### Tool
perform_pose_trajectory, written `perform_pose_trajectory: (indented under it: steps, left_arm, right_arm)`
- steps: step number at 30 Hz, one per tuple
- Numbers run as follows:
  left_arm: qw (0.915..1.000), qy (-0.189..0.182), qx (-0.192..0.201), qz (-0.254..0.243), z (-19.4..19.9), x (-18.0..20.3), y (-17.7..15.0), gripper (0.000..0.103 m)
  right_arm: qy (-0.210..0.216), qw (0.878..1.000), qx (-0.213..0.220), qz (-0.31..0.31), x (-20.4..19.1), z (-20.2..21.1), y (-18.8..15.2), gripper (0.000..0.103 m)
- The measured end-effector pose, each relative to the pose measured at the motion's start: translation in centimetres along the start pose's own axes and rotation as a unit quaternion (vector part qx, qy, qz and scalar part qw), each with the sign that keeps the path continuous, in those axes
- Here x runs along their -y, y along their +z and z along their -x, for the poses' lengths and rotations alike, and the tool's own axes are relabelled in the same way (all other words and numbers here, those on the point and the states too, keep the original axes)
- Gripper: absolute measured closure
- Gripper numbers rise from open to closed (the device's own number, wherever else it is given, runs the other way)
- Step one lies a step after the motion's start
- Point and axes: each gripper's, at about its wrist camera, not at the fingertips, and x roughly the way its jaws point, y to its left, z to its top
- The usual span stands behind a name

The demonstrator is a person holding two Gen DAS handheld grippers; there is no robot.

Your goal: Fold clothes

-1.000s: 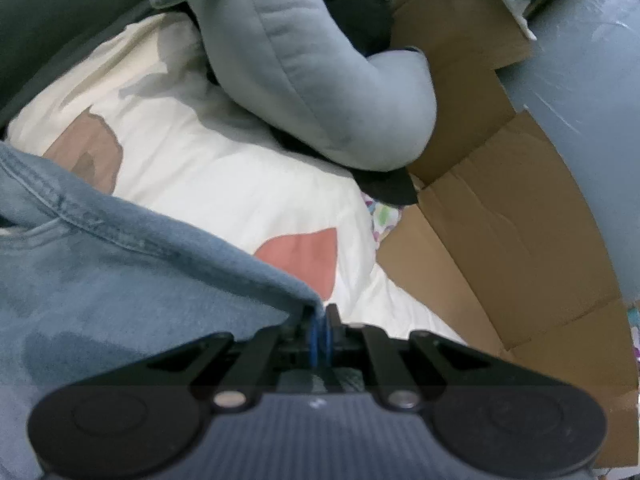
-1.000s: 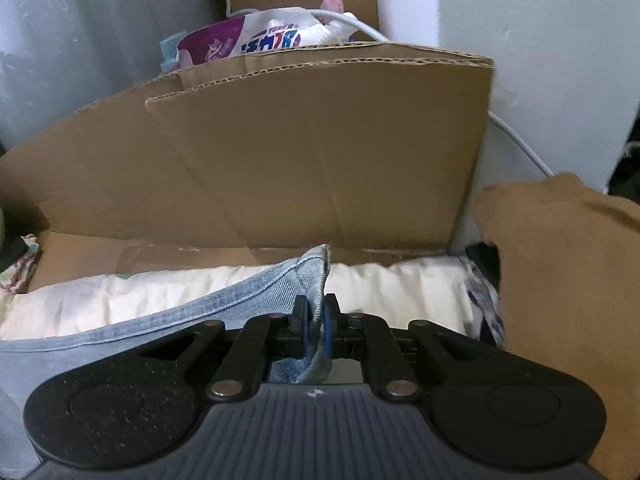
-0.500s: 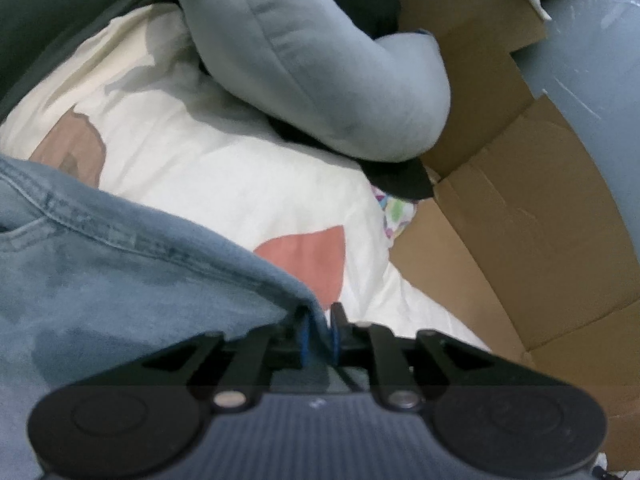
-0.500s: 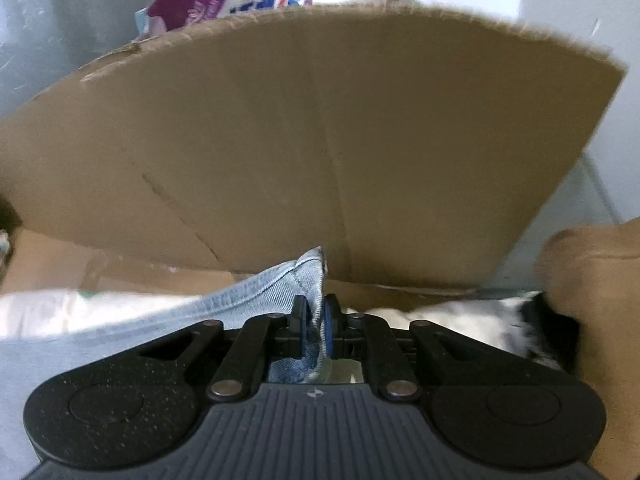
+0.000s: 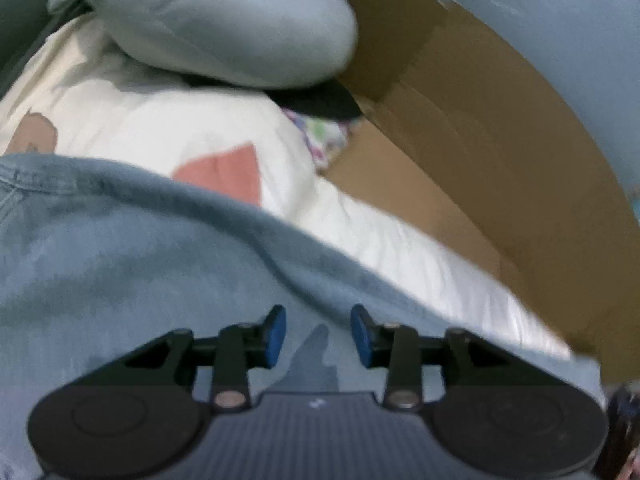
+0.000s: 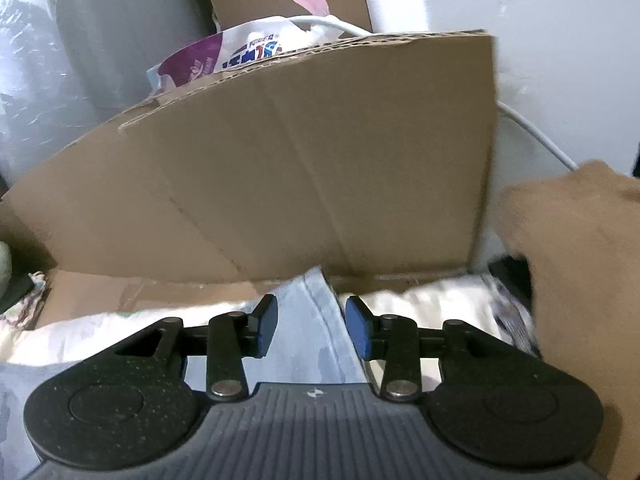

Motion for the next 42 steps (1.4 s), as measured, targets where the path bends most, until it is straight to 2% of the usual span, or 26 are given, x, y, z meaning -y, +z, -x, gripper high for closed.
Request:
perform_pose_trajectory:
  steps: [9, 14, 17, 21, 24, 28, 29, 31, 33, 37, 42]
  left_arm:
    - [0.9967, -0.005, -0.04, -0.071, 1.3, 1.1, -4.6, 0.053]
    - [0.9914, -0.004, -0.057, -0.118, 2.0, 1.9, -7.5, 0.037]
    - [0.9882, -0.005, -0.066, -0.138, 2.0, 2.2, -9.0, 0.036]
    - [0.9835, -0.008, -0.08, -0.162, 1.5, 2.8, -10.5, 0.036]
    - [0.9804, -0.01, -0.085, -0.177, 1.5, 3.1, -11.3, 0.036]
    - [0.981, -0.007, -0.08, -0.176, 1.6, 2.8, -11.1, 0.036]
    - [0.9816, -0.005, -0.078, -0.174, 1.7, 2.7, -10.9, 0.036]
    - [0.9832, 0.0, -0.072, -0.168, 1.9, 2.3, -10.5, 0.035]
    - [0.9855, 0.006, -0.067, -0.156, 1.9, 1.8, -10.1, 0.035]
    - [0.9889, 0.014, -0.062, -0.134, 1.8, 0.9, -9.6, 0.035]
    - [0.9864, 0.01, -0.068, -0.149, 1.7, 1.1, -10.1, 0.035]
  right_arm:
    - [-0.012, 1.0, -0.024, 0.005, 0.4, 2.7, -4.2, 0.059]
    - [-0.026, 0.999, -0.041, 0.007, 0.2, 2.7, -6.1, 0.058]
    - [-0.041, 0.998, -0.047, 0.02, 0.2, 2.0, -6.5, 0.056]
    - [-0.063, 0.996, -0.036, 0.048, 0.1, 0.8, -6.2, 0.036]
    - [-0.063, 0.995, -0.046, 0.06, 0.3, -0.6, -6.0, 0.036]
    - [-0.054, 0.994, -0.068, 0.066, 0.8, -2.6, -5.6, 0.037]
    - [-0.05, 0.994, -0.068, 0.074, 0.7, -2.9, -5.6, 0.038]
    - [-0.043, 0.993, -0.071, 0.085, 0.7, -3.3, -5.3, 0.065]
    - [-0.033, 0.992, -0.074, 0.097, 0.6, -3.5, -4.9, 0.083]
    - [-0.05, 0.987, -0.065, 0.138, -0.4, -3.6, -4.0, 0.089]
    - [-0.076, 0.986, -0.058, 0.136, -0.2, -4.3, -1.4, 0.089]
